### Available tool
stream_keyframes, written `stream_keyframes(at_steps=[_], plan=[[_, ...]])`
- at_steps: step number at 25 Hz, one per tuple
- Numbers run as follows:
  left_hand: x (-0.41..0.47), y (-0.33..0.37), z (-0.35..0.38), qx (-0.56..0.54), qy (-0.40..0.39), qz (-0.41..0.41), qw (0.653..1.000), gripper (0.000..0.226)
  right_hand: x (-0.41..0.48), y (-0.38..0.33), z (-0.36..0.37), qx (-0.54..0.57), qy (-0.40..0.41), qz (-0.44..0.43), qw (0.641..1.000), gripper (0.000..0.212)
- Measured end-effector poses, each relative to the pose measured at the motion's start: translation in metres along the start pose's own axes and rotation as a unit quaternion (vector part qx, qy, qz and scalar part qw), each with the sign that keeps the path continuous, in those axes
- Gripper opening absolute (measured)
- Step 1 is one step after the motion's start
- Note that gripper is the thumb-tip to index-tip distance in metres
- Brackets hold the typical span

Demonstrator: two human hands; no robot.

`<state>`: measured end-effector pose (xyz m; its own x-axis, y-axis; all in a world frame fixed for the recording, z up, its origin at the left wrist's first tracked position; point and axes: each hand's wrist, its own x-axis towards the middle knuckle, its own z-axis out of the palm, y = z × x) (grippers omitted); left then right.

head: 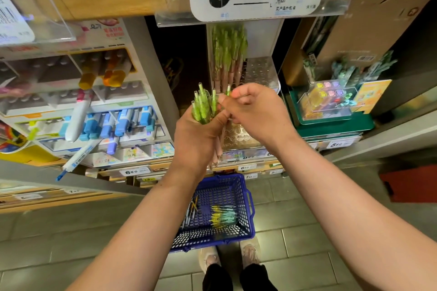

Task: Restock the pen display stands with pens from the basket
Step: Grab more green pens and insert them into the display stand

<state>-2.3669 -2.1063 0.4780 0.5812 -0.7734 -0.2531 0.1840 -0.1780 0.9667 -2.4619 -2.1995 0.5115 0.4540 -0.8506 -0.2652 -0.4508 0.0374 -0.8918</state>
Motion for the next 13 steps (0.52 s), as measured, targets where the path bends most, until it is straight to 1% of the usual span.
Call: stream_keyframes(at_steps=[1,3,6,8,9,11,13], plan=[[0.0,0.001,0.001,0.01,-0.003,0.01,1.0,0.016,0.001,0.0,0.0,0.02,0.008,0.005,1.0,0.024],[0.003,0.002,0.0,0.003,-0.021,0.012,1.0,0.017,0.004,0.003,-0.002,0.037,0.016,-0.011,0.999,0.006],[0.012,-0.003,0.001,-0.008,-0.024,0.015,1.0,0.029,0.009,0.012,-0.003,0.078,0.012,-0.039,0.996,0.01],[0.015,-0.006,0.006,-0.026,-0.019,0.028,0.999,0.031,0.011,0.019,-0.005,0.082,0.011,-0.043,0.996,0.016],[0.017,-0.006,0.01,-0.041,-0.017,0.03,0.999,0.032,0.013,0.022,-0.007,0.091,0.017,-0.043,0.995,0.016],[0.018,-0.004,0.013,-0.066,-0.008,0.029,0.997,0.031,0.018,0.02,-0.012,0.098,0.033,-0.054,0.993,0.007],[0.022,-0.002,0.011,-0.095,-0.008,0.027,0.995,0.022,0.028,0.013,-0.021,0.112,0.078,-0.08,0.987,0.003]])
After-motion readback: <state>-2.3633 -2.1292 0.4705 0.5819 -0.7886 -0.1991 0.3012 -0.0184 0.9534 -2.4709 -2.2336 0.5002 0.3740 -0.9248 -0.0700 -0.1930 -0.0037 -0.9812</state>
